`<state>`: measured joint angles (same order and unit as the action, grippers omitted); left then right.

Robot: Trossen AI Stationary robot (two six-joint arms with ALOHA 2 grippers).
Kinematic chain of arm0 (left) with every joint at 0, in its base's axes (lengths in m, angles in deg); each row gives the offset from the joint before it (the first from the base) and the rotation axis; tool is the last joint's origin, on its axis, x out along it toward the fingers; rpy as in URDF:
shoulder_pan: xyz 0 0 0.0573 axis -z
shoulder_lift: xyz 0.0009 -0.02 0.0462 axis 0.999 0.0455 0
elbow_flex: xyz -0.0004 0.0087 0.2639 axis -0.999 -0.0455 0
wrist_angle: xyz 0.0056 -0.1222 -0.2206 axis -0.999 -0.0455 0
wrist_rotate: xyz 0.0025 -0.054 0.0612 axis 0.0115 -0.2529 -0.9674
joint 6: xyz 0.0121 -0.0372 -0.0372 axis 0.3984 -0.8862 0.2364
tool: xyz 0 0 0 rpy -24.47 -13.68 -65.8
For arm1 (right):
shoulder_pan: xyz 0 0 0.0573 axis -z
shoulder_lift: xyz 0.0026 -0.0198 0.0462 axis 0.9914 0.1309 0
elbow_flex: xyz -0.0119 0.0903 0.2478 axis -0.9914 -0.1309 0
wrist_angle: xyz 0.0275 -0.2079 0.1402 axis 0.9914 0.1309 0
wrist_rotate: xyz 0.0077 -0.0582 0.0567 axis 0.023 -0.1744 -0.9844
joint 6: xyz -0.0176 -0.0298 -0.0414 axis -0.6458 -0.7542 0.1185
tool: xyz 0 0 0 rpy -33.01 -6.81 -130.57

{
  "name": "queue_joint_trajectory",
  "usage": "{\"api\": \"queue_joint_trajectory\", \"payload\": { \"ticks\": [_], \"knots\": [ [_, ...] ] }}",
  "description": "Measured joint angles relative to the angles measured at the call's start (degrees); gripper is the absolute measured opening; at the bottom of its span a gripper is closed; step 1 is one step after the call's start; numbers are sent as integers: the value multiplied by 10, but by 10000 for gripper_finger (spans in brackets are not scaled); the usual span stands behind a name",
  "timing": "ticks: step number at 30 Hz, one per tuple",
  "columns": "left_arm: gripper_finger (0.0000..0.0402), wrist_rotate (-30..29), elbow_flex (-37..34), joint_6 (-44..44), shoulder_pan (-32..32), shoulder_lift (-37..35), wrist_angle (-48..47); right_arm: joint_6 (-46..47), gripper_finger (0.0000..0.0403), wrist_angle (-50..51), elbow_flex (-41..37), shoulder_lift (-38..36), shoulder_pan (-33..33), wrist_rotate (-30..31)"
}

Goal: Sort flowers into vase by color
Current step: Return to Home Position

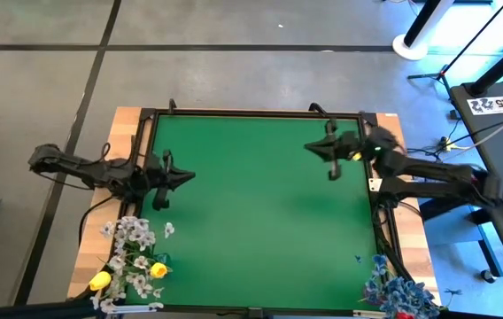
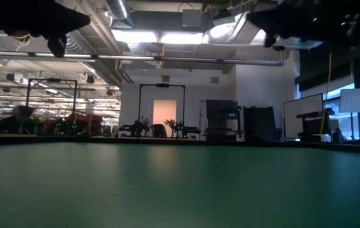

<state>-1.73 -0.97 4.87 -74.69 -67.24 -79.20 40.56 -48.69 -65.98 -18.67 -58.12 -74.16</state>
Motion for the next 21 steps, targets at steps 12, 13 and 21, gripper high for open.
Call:
{"api": "queue_joint_trajectory", "payload": {
  "ticks": [12, 13, 21],
  "knots": [
    [4, 123, -120, 28, -68, 0, 225, 85, 5, 290, 7, -294, 60, -49],
    [4, 132, -120, 28, -70, 1, 230, 75, 7, 306, 5, -321, 61, -34],
    [4, 136, -120, 25, -83, 3, 306, 102, 4, 181, -148, -462, 60, 30]
  ]
}}
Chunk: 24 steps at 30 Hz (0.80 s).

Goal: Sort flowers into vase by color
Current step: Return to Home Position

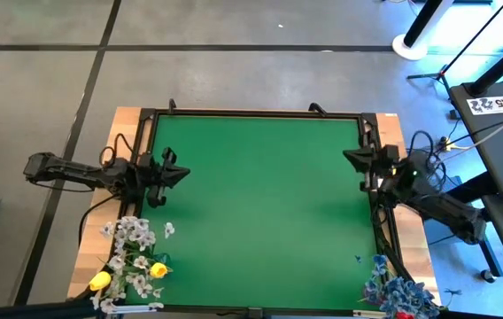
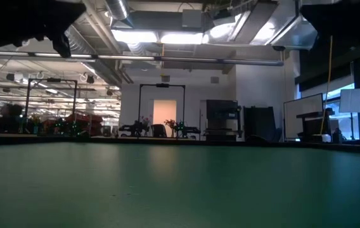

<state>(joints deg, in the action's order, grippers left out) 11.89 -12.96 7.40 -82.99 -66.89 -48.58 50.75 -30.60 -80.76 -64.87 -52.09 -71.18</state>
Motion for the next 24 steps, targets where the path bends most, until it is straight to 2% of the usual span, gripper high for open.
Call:
{"api": "queue_joint_trajectory", "payload": {
  "ticks": [3, 9, 11, 15, 21, 24],
  "knots": [
    [4, -32, 0, -11, 0, 0, -32, 43, 7, -101, -82, -23, 0, -2],
    [4, -43, 0, -25, 0, 1, -88, 13, 3, -51, -80, -47, 0, 12],
    [4, -40, 0, -57, 1, 1, -89, -1, 5, -66, -79, -47, 0, 19],
    [4, -41, 11, -55, -27, -3, -71, -11, 5, -62, -79, -47, 0, 12],
    [4, 64, 33, -62, -108, -27, -95, 10, 5, -22, -76, -47, 0, -80],
    [4, 107, 40, -76, -162, -50, -93, 0, 5, 79, -40, -47, 1, -94]
  ]
}}
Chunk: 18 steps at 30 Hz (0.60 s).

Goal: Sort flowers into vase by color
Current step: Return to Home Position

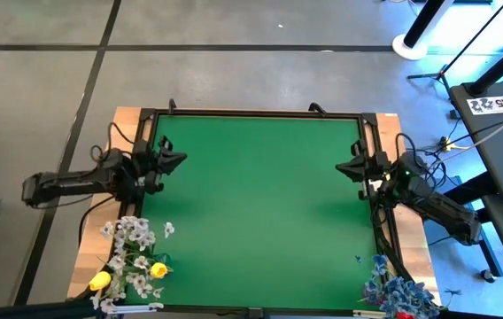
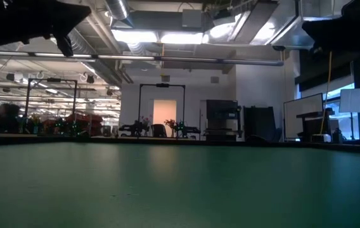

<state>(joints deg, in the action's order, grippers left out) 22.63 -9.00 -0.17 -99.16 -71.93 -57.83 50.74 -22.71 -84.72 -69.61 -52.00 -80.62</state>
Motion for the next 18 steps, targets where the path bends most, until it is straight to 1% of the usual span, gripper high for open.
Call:
{"api": "queue_joint_trajectory", "payload": {
  "ticks": [2, 4, 6, 7, 8, 10, 12, 13, 14, 16, 18],
  "knots": [
    [4, 41, 1, -11, -32, -13, -8, -37, 5, 68, 19, 0, -1, 22],
    [4, 77, 1, -27, -56, -22, -54, -48, 5, 110, 15, 0, -1, 65],
    [4, 97, -4, -29, -68, -26, -95, -47, 5, 119, -8, 0, -1, 96],
    [4, 98, -11, -26, -69, -26, -99, -44, 5, 111, -24, 0, -1, 98],
    [4, 94, -20, -21, -68, -26, -97, -36, 5, 95, -41, 0, -1, 99],
    [4, 70, -38, -12, -68, -29, -85, -11, 5, 81, -43, 10, -1, 95],
    [4, 12, -39, -9, -68, -40, -102, 1, 5, 52, -44, 28, -1, 57],
    [4, -11, -39, -1, -68, -47, -110, 4, 5, 59, -44, 31, -1, 35],
    [4, -22, -39, 11, -69, -56, -115, 5, 5, 62, -44, 30, -1, 20],
    [4, -23, -39, 39, -66, -79, -121, 5, 5, 68, -44, 29, -1, 18],
    [4, -25, -39, 61, -58, -99, -131, 4, 5, 82, -44, 36, -1, 46]
  ]
}}
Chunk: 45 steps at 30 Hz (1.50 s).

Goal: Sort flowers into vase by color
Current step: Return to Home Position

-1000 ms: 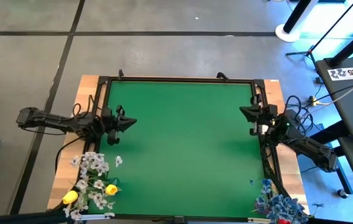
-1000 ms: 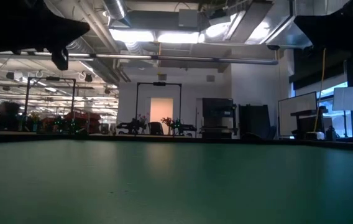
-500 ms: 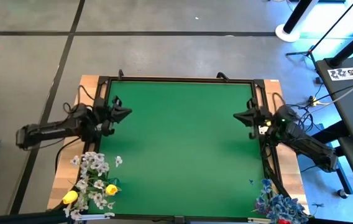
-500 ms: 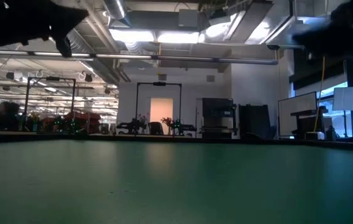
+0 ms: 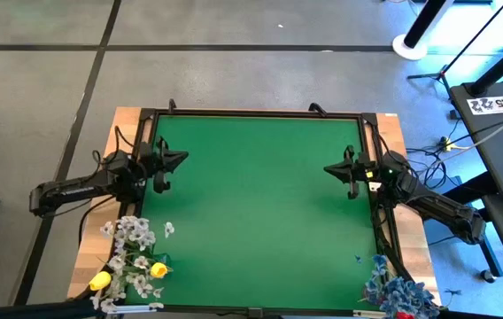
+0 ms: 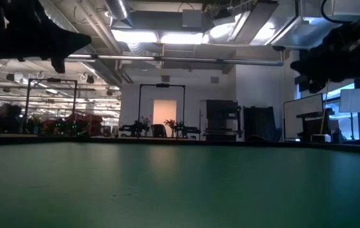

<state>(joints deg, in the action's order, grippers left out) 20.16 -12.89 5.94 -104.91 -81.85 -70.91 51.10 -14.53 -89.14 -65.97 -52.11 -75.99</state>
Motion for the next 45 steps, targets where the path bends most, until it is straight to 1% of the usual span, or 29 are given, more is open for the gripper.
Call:
{"api": "queue_joint_trajectory", "payload": {
  "ticks": [2, 4, 6, 8, 12, 18, 19, 20, 21, 22, 23, 26, 29, 32, 35, 38, 45],
  "knots": [
    [4, -12, 0, 16, 13, -12, -19, -1, 5, 1, 1, 6, 0, 37],
    [4, -51, 0, 21, 26, -19, -49, 18, 5, 2, 1, 6, 0, 70],
    [4, -93, 0, 15, 42, -19, -79, 27, 5, 5, 0, 8, 0, 86],
    [4, -111, 0, 9, 60, -19, -97, 27, 5, 8, 0, 9, 0, 96],
    [4, -124, 0, 6, 106, -19, -97, 27, 5, 9, 0, 9, 0, 98],
    [4, -219, 0, 17, 182, -19, -89, 36, 5, -11, 0, 9, 0, 102],
    [4, -230, 0, 17, 195, -19, -89, 34, 5, -14, 1, 9, 0, 95],
    [4, -239, 0, 17, 207, -19, -89, 6, 5, -14, 1, 8, -3, 74],
    [4, -245, 0, 18, 219, -19, -91, -30, 5, -14, -1, 6, -10, 40],
    [4, -252, 0, 21, 231, -19, -93, -47, 5, -15, -2, 7, -21, 21],
    [4, -262, 0, 29, 241, -18, -97, -46, 5, -10, -2, 7, -34, 30],
    [4, -294, 0, 67, 263, -18, -99, -54, 5, 6, -2, 14, -77, 82],
    [4, -301, 0, 104, 266, -18, -106, -91, 5, 8, -2, 13, -119, 115],
    [4, -300, 0, 112, 266, -17, -144, -131, 5, 14, -2, 17, -148, 152],
    [4, -299, 0, 113, 266, -18, -144, -187, 5, 16, -2, 17, -164, 164],
    [4, -298, 0, 113, 266, -17, -144, -253, 5, 16, -2, 17, -166, 164],
    [4, -298, 0, 113, 266, -17, -144, -259, 5, 16, -2, 17, -165, 163]
  ]
}}
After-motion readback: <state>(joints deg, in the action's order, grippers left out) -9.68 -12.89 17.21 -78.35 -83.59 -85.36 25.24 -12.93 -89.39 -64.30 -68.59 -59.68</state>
